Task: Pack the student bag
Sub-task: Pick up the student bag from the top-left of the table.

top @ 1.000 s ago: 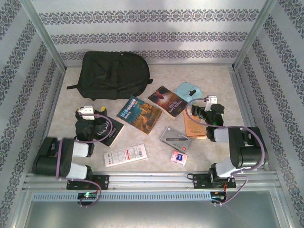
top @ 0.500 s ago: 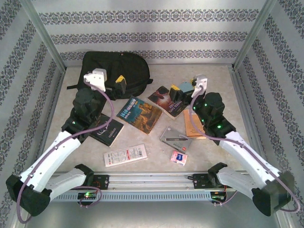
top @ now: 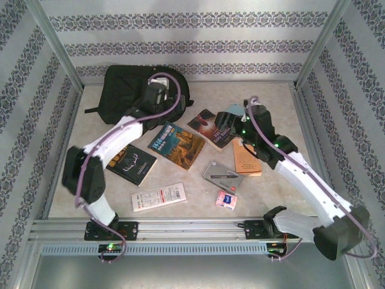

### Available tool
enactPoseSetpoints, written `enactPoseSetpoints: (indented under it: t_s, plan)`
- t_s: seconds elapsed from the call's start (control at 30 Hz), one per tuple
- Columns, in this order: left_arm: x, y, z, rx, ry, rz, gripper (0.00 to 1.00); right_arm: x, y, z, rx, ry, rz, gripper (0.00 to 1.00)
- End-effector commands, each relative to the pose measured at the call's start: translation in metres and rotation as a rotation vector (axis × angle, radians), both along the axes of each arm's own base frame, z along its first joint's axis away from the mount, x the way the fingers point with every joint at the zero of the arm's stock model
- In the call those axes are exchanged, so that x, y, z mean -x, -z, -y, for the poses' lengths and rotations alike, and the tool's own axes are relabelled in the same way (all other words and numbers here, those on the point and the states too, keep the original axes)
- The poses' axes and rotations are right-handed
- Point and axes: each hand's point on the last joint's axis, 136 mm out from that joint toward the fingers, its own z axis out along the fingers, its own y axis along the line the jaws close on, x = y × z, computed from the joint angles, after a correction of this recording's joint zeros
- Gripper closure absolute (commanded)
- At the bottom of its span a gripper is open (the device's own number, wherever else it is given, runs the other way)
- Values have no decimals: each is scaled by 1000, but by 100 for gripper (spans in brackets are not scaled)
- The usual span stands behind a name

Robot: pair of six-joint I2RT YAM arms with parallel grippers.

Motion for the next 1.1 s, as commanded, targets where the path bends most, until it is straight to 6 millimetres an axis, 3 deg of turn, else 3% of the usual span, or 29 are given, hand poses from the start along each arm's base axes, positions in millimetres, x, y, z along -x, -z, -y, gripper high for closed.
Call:
enactPoseSetpoints:
  t_s: [0.0,0.1,0.2,0.3,0.4,0.53,0.63,0.7,0.9,0.93,1.07]
  plan:
    - [-28,21,8,-70,-14,-103,0,16,43,7,47,6,-159,2]
    - [-65,36,22,-149,-33,-137,0,16,64,-6,31,-63,-208,3]
    - [-100,47,37,-226,-47,-119,0,12,86,-2,83,-39,-258,3]
    - [-125,61,36,-256,-106,-80,0,10,108,7,123,2,-326,2]
    - [-142,74,24,-277,-188,-44,0,12,124,5,103,2,-390,3]
    - [-155,108,38,-233,-144,-54,4,15,147,-3,68,-5,-439,2]
    - [-159,128,44,-244,-115,-62,14,17,164,-9,60,-21,-495,4]
    - [-161,132,45,-246,-109,-61,30,19,171,-13,56,-40,-520,6]
    - [-166,117,44,-281,-103,-15,94,18,168,-23,42,-81,-506,16]
    - [-166,108,43,-287,-100,-2,100,17,164,-25,36,-88,-497,17]
    - [-163,47,41,-310,-81,80,100,15,139,-34,15,-129,-432,17]
